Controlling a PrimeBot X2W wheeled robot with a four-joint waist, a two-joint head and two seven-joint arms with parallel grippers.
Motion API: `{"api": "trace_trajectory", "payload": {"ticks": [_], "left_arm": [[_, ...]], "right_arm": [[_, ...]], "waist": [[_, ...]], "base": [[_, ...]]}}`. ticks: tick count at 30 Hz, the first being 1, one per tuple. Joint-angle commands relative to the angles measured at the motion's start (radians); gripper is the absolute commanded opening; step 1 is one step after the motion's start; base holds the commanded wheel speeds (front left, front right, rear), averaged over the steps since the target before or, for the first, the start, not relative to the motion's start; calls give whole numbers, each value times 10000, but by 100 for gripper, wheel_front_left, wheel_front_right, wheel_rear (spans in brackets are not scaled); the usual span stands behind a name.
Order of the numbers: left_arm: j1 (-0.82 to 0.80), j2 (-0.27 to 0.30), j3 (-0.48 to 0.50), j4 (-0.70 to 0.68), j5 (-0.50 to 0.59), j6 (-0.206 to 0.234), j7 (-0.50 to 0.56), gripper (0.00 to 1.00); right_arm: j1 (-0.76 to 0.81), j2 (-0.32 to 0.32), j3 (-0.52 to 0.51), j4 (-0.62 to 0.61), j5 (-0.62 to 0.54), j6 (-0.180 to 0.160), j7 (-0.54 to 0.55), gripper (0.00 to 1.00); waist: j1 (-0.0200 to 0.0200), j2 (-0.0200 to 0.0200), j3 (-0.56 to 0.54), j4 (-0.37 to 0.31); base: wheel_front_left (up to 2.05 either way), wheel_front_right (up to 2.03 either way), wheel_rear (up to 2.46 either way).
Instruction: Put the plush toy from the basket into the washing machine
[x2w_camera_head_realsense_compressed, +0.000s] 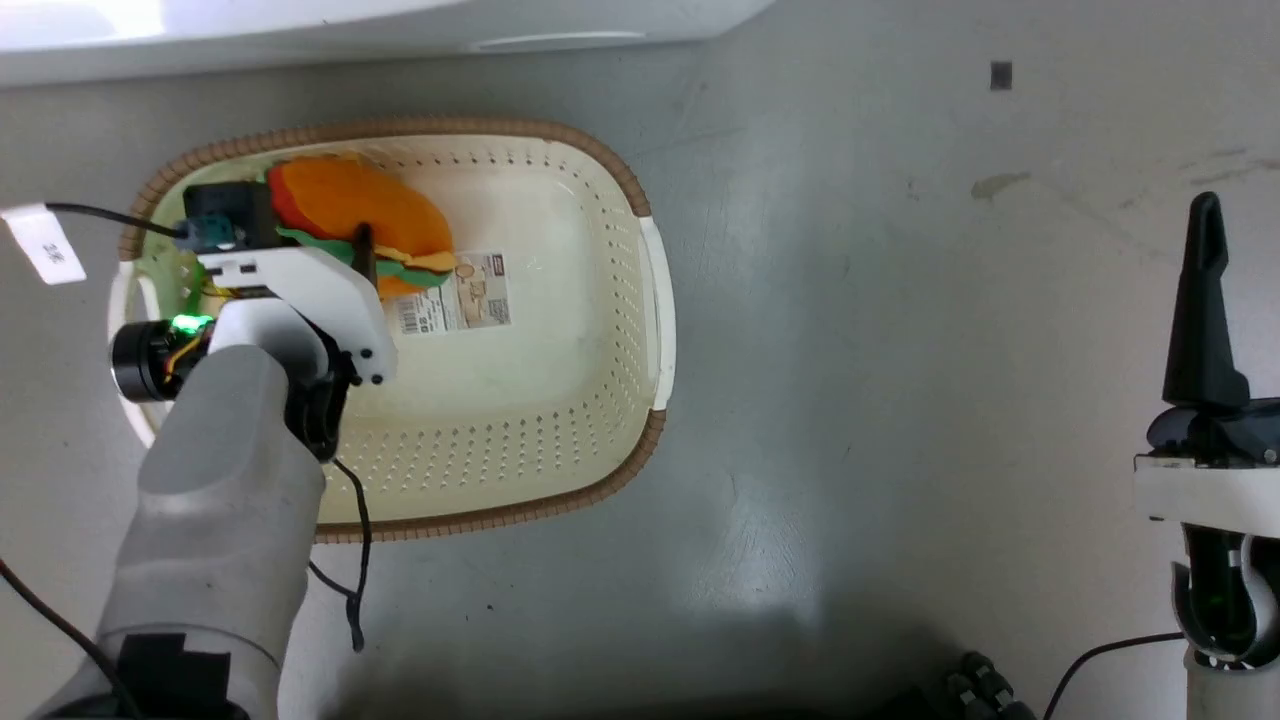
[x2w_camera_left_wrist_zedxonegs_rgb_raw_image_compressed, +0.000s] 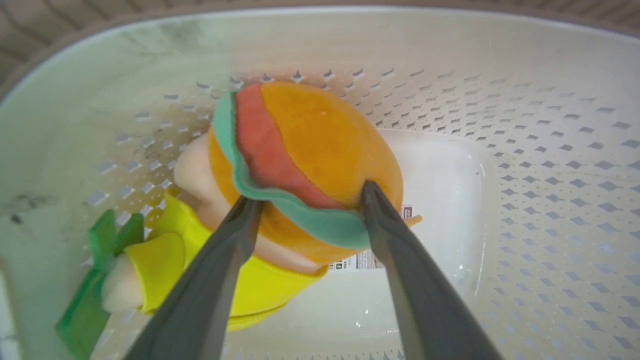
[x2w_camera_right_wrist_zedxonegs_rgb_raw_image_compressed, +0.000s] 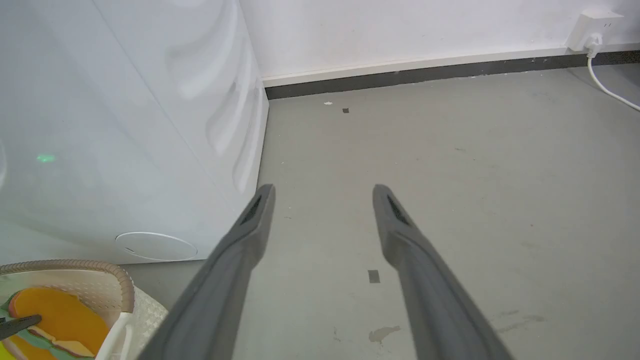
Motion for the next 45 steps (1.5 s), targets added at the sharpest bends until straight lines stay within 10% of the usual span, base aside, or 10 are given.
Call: {"api": "trace_trajectory", "payload": {"ticks": [1,6,7,8,23,45], "left_arm": [[-295,72,-61,341,-112,43,-22,100],[-697,116,-131,853,-321,27,-62,100],[-768,108,-169,956,-351,-31,-60,63],[-835,104,-204,1059,-384,-94,-67,0],[-1507,261,-358,2563,-1157,-374,-13,0],[612,-597,-1288,2549,-1157,-1204,-1426,0]], "right_arm": [[-283,-2,-70,-69,170,-6,-112,100],[-428,-2,-151,-72,304,-6,-215,100],[-461,-2,-166,-69,327,-7,-236,100],[-498,-2,-177,-63,348,-7,-257,100],[-910,-2,-269,258,593,-7,-561,100],[584,-2,-156,1521,-204,-7,-561,100]], "waist": [[-1,0,217,-61],[-1,0,591,-115],[-1,0,653,-116],[-1,0,711,-120],[-1,0,900,-298],[-1,0,-3221,591]], "base": [[0,0,0],[0,0,0],[0,0,0],[0,0,0],[0,0,0],[0,0,0]]}}
